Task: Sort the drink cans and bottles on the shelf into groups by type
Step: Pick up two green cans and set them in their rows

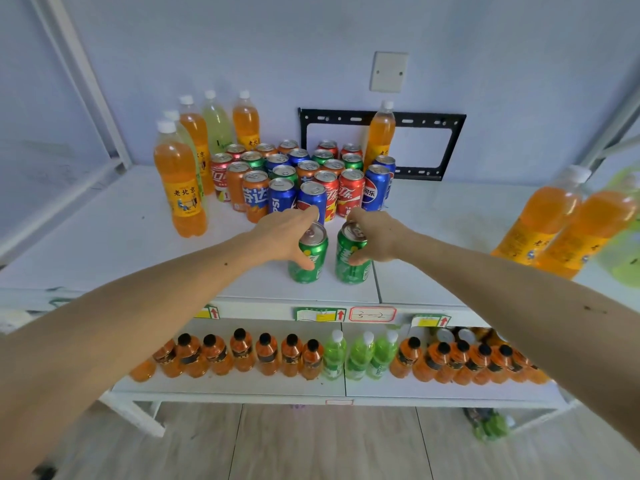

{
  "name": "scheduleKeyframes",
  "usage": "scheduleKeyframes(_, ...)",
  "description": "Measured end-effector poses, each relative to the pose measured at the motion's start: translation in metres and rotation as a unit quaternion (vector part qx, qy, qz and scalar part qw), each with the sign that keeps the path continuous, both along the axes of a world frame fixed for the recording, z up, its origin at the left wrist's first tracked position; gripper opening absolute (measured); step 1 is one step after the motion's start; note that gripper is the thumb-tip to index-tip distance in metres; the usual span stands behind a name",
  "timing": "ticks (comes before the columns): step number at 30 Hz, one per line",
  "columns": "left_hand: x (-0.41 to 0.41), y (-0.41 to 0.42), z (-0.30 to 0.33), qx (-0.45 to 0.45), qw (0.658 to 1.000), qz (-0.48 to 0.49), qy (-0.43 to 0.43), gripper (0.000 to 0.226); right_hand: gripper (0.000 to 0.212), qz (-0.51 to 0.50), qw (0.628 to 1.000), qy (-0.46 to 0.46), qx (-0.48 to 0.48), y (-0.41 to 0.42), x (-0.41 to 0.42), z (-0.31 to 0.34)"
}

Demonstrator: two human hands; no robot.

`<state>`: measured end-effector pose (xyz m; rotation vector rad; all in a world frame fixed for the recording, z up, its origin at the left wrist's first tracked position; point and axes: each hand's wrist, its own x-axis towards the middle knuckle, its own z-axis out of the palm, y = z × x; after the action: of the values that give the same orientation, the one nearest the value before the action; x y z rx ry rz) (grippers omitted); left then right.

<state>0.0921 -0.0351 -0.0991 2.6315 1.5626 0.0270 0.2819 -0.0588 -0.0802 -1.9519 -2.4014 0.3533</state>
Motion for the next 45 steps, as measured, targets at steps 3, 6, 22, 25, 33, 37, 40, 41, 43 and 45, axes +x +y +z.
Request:
scheduleKeyframes(3,-0.005,0.000,0.003,0.000,1.000,0.000,-0.004,0.079,0.076,0.003,1.000,-0.002,-0.005,0.000,-0.003,0.003)
scheduleKeyframes(6,-0.007,0.000,0.004,0.004,1.000,0.004,0.000,0.079,0.078,0.011,1.000,-0.007,-0.006,-0.001,-0.004,0.008)
scheduleKeyframes(22,-0.022,-0.009,0.026,-0.004,0.998,0.069,-0.012,0.068,0.077,0.093,0.995,-0.046,-0.011,0.022,-0.016,0.024)
scheduleKeyframes(25,-0.045,-0.013,0.028,0.001,0.995,0.103,-0.015,0.071,0.075,0.124,0.991,-0.044,0.001,0.028,-0.038,0.028)
scheduleKeyframes(33,-0.121,-0.018,0.030,0.003,0.992,0.125,-0.028,0.074,0.076,0.148,0.989,-0.028,-0.001,0.030,-0.115,0.025)
scheduleKeyframes(37,-0.165,-0.014,0.029,-0.009,0.995,0.096,-0.037,0.075,0.076,0.123,0.992,-0.011,-0.002,0.028,-0.157,0.019)
scheduleKeyframes(40,-0.194,-0.012,0.029,-0.020,0.996,0.080,-0.022,0.072,0.077,0.101,0.995,-0.006,-0.002,0.024,-0.188,0.015)
scheduleKeyframes(41,-0.202,-0.012,0.028,-0.024,0.997,0.073,-0.018,0.071,0.078,0.094,0.996,-0.002,-0.006,0.022,-0.196,0.013)
scheduleKeyframes(43,-0.216,-0.012,0.025,-0.028,0.998,0.060,-0.016,0.071,0.079,0.081,0.997,0.002,-0.009,0.021,-0.211,0.009)
scheduleKeyframes(45,-0.227,-0.009,0.020,-0.029,0.998,0.050,-0.021,0.072,0.079,0.070,0.998,0.001,-0.008,0.020,-0.223,0.005)
